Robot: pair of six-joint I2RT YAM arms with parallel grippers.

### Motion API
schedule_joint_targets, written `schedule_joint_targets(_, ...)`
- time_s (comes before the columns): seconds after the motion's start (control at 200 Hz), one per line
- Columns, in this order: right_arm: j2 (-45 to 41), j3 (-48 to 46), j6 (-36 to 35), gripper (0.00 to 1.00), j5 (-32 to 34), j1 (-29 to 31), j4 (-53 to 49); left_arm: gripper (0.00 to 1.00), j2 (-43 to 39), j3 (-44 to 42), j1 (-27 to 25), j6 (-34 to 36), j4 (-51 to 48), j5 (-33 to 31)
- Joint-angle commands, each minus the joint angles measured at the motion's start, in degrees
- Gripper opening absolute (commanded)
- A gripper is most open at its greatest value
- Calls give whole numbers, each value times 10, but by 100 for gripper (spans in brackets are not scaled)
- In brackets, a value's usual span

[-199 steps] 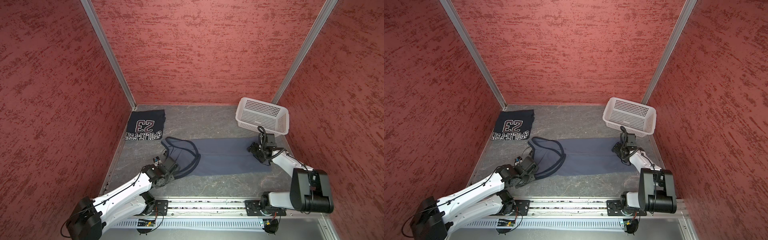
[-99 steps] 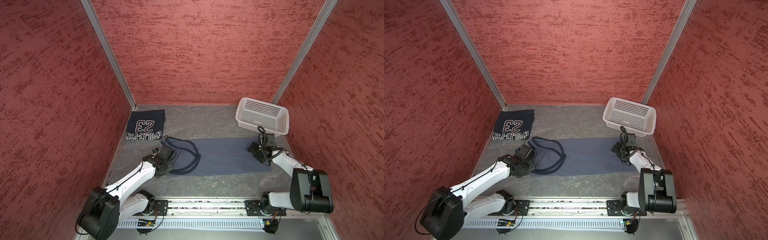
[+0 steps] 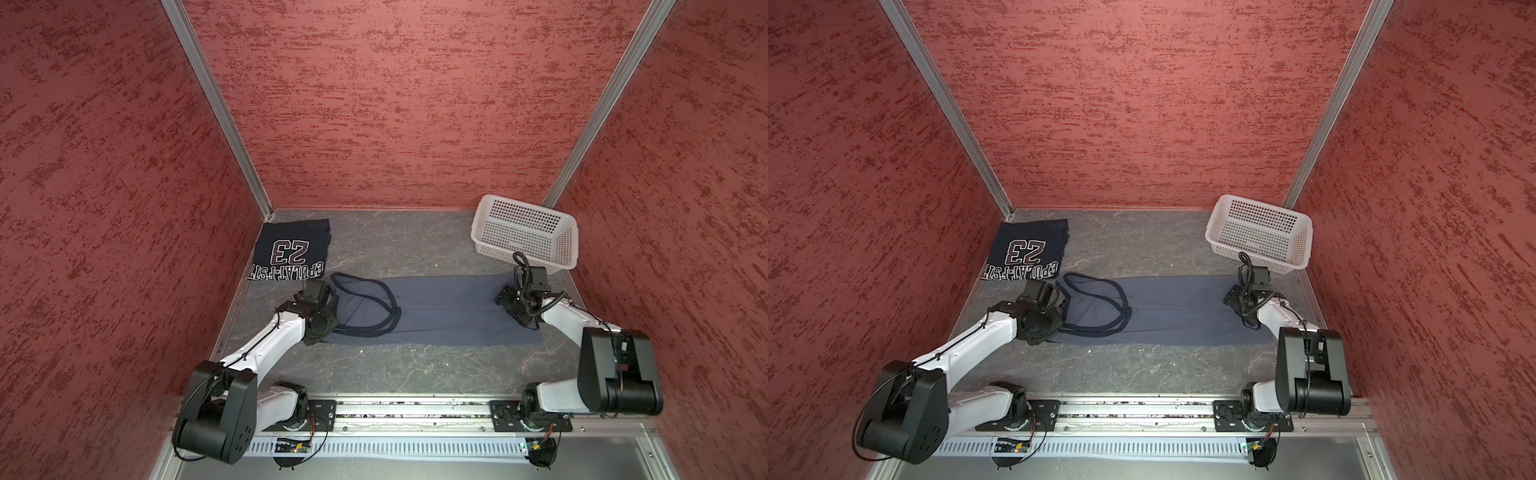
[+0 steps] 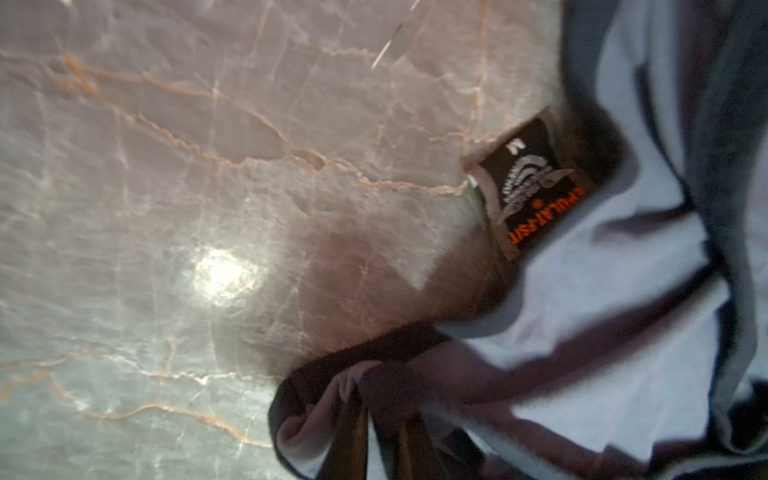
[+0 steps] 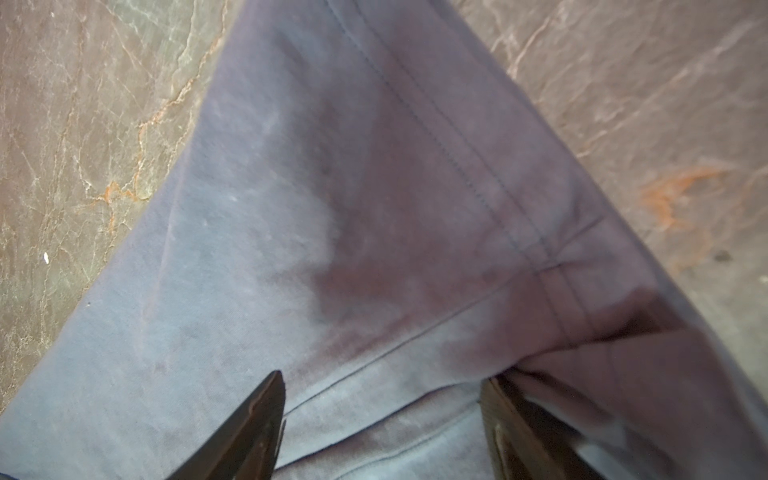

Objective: Fold and stack the tank tops

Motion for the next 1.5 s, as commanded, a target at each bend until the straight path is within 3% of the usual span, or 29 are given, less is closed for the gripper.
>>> schedule_joint_targets(0.0, -3, 10, -8, 76, 15, 0, 1, 27, 1, -12, 5, 3, 19, 21)
schedule_joint_targets(0.08, -14, 18, -12, 76, 15, 0, -9, 49, -12, -15, 9, 3, 10, 16)
schedule_joint_targets(0.23, -38, 32, -26, 78, 16, 0, -30, 72, -67, -12, 22, 8, -20, 1)
schedule_joint_targets(0.386, -64, 50, -42, 80, 24, 11, -59, 94, -129, 8, 24, 18, -70, -34)
schedule_joint_targets(0.476, -72, 64, -51, 80, 34, 29, -77, 98, -151, 22, 17, 23, -96, -42)
schedule_joint_targets(0.581, -67, 86, -62, 80, 57, 65, -97, 98, -164, 33, -27, -1, -114, -58)
schedule_joint_targets(0.666, -49, 106, -71, 80, 73, 94, -108, 92, -153, 33, -101, -38, -101, -68)
schedule_joint_targets(0.791, -1, 140, -84, 80, 95, 128, -122, 83, -80, 40, -190, -73, -45, -67)
schedule_joint_targets(0.912, 52, 174, -90, 79, 111, 163, -129, 75, 3, 79, -221, -61, -17, -83)
schedule_joint_targets(1.022, 89, 196, -93, 79, 129, 194, -133, 70, 49, 130, -205, -30, -6, -89)
schedule_joint_targets(1.187, 107, 191, -84, 79, 128, 210, -117, 72, 87, 223, -130, 26, 22, -77)
schedule_joint_targets(1.498, 114, 161, -76, 78, 131, 213, -98, 71, 294, 420, -14, 69, 15, -48)
